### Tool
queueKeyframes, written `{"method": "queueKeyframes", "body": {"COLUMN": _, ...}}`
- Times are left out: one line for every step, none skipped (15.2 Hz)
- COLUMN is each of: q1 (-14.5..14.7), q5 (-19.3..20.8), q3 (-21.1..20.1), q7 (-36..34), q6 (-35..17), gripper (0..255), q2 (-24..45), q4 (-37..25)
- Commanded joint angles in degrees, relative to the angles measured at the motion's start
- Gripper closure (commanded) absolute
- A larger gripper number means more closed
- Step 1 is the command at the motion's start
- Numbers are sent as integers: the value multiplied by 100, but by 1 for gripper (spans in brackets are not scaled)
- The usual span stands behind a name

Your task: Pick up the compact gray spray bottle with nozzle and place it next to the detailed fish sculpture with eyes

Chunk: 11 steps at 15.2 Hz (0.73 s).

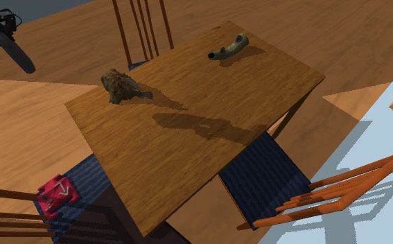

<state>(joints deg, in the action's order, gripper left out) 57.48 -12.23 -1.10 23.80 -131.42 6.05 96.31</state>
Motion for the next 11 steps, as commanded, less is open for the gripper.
{"method": "queueKeyframes", "body": {"q1": 1, "q5": -26, "q3": -4, "q7": 38, "q6": -153, "gripper": 255, "q2": 17, "q4": 134}}
{"method": "queueKeyframes", "body": {"q1": 1, "q5": -38, "q3": -7, "q7": 56, "q6": -227, "gripper": 255, "q2": 20, "q4": 206}}
{"method": "queueKeyframes", "body": {"q1": 2, "q5": -52, "q3": -9, "q7": 74, "q6": -301, "gripper": 255, "q2": 26, "q4": 275}}
{"method": "queueKeyframes", "body": {"q1": 3, "q5": -66, "q3": -12, "q7": 93, "q6": -374, "gripper": 255, "q2": 32, "q4": 343}}
{"method": "queueKeyframes", "body": {"q1": 3, "q5": -80, "q3": -15, "q7": 112, "q6": -447, "gripper": 255, "q2": 40, "q4": 410}}
{"method": "queueKeyframes", "body": {"q1": 4, "q5": -94, "q3": -17, "q7": 132, "q6": -519, "gripper": 255, "q2": 48, "q4": 475}}
{"method": "queueKeyframes", "body": {"q1": 4, "q5": -109, "q3": -20, "q7": 151, "q6": -592, "gripper": 255, "q2": 58, "q4": 538}}
{"method": "queueKeyframes", "body": {"q1": 5, "q5": -124, "q3": -24, "q7": 171, "q6": -664, "gripper": 255, "q2": 70, "q4": 600}}
{"method": "queueKeyframes", "body": {"q1": 5, "q5": -140, "q3": -27, "q7": 192, "q6": -735, "gripper": 255, "q2": 82, "q4": 660}}
{"method": "queueKeyframes", "body": {"q1": 5, "q5": -157, "q3": -30, "q7": 213, "q6": -807, "gripper": 255, "q2": 96, "q4": 719}}
{"method": "queueKeyframes", "body": {"q1": 6, "q5": -173, "q3": -34, "q7": 234, "q6": -878, "gripper": 255, "q2": 110, "q4": 777}}
